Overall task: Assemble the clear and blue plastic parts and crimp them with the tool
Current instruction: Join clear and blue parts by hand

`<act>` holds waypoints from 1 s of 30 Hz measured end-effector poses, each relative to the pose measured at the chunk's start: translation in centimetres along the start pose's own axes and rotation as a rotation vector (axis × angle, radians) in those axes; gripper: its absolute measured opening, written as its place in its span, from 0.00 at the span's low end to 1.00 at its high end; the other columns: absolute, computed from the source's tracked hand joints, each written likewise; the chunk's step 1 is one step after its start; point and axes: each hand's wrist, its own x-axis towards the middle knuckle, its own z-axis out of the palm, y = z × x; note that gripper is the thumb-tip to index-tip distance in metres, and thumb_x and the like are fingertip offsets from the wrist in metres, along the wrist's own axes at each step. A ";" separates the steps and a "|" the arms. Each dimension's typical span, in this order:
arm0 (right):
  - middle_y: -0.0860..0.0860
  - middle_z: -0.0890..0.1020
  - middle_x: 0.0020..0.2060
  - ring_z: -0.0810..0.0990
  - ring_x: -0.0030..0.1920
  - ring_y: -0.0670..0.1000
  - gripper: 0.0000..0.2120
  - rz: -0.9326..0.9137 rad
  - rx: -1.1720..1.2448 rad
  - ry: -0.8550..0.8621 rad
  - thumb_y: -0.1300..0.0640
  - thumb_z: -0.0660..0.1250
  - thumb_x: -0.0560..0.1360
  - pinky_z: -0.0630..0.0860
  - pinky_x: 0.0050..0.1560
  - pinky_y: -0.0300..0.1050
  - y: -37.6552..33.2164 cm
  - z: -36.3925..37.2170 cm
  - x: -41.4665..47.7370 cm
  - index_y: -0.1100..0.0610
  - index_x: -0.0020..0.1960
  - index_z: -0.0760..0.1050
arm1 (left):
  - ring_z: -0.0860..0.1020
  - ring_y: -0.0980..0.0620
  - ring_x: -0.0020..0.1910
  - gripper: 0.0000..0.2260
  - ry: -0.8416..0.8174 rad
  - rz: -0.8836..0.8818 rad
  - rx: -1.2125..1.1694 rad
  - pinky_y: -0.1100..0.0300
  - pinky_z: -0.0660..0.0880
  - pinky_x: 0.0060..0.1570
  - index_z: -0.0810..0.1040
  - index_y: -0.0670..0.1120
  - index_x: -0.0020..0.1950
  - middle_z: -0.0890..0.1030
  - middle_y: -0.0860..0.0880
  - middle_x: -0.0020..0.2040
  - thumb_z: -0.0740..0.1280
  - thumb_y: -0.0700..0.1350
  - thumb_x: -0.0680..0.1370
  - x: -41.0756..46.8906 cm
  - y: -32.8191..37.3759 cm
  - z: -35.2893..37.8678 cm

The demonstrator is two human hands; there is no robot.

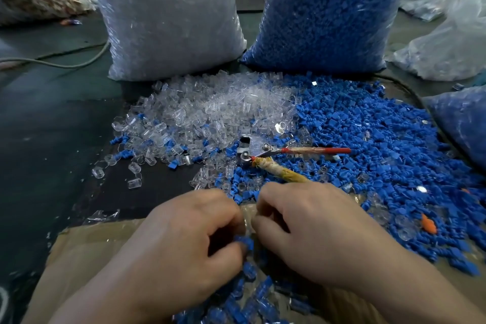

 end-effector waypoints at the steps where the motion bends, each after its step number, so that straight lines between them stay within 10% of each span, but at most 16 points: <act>1: 0.44 0.76 0.37 0.75 0.38 0.47 0.11 -0.024 -0.020 -0.042 0.41 0.56 0.77 0.73 0.39 0.49 -0.1 0.0 0.0 0.47 0.43 0.67 | 0.76 0.61 0.41 0.09 -0.022 0.008 0.006 0.62 0.74 0.39 0.76 0.56 0.42 0.76 0.60 0.41 0.65 0.59 0.69 0.0 0.0 0.1; 6: 0.45 0.77 0.36 0.75 0.37 0.46 0.11 -0.077 -0.025 -0.211 0.44 0.56 0.77 0.73 0.37 0.47 0.1 -0.2 0.1 0.49 0.43 0.72 | 0.78 0.65 0.37 0.07 0.214 -0.219 0.142 0.69 0.69 0.30 0.75 0.64 0.44 0.78 0.64 0.39 0.60 0.64 0.73 -0.4 -1.5 -0.2; 9: 0.45 0.79 0.34 0.76 0.34 0.44 0.14 -0.026 0.001 -0.179 0.43 0.56 0.78 0.75 0.36 0.46 0.6 0.0 0.3 0.49 0.42 0.74 | 0.78 0.58 0.38 0.11 0.476 -0.509 0.244 0.56 0.78 0.35 0.70 0.63 0.47 0.77 0.61 0.40 0.59 0.65 0.69 -0.7 -5.0 -0.9; 16: 0.41 0.77 0.50 0.77 0.46 0.48 0.17 0.027 -0.032 0.003 0.34 0.57 0.77 0.75 0.43 0.49 0.7 1.5 1.1 0.43 0.60 0.66 | 0.76 0.37 0.55 0.36 0.304 -0.895 0.426 0.40 0.80 0.49 0.69 0.54 0.63 0.70 0.44 0.59 0.56 0.77 0.64 -1.3 -7.9 -1.4; 24: 0.45 0.75 0.52 0.68 0.39 0.52 0.24 0.013 -0.125 0.073 0.31 0.57 0.75 0.64 0.34 0.47 0.4 2.4 2.1 0.41 0.65 0.60 | 0.73 0.57 0.49 0.29 0.056 -0.547 0.391 0.60 0.71 0.48 0.72 0.56 0.72 0.71 0.58 0.58 0.64 0.66 0.73 0.5 -2.7 -0.6; 30: 0.46 0.71 0.44 0.76 0.43 0.53 0.19 -0.008 -0.158 0.094 0.35 0.57 0.77 0.59 0.30 0.45 0.2 2.8 2.6 0.44 0.62 0.64 | 0.70 0.66 0.41 0.16 0.164 -0.384 0.204 0.71 0.63 0.39 0.78 0.59 0.63 0.71 0.64 0.44 0.69 0.55 0.75 1.3 -1.8 0.9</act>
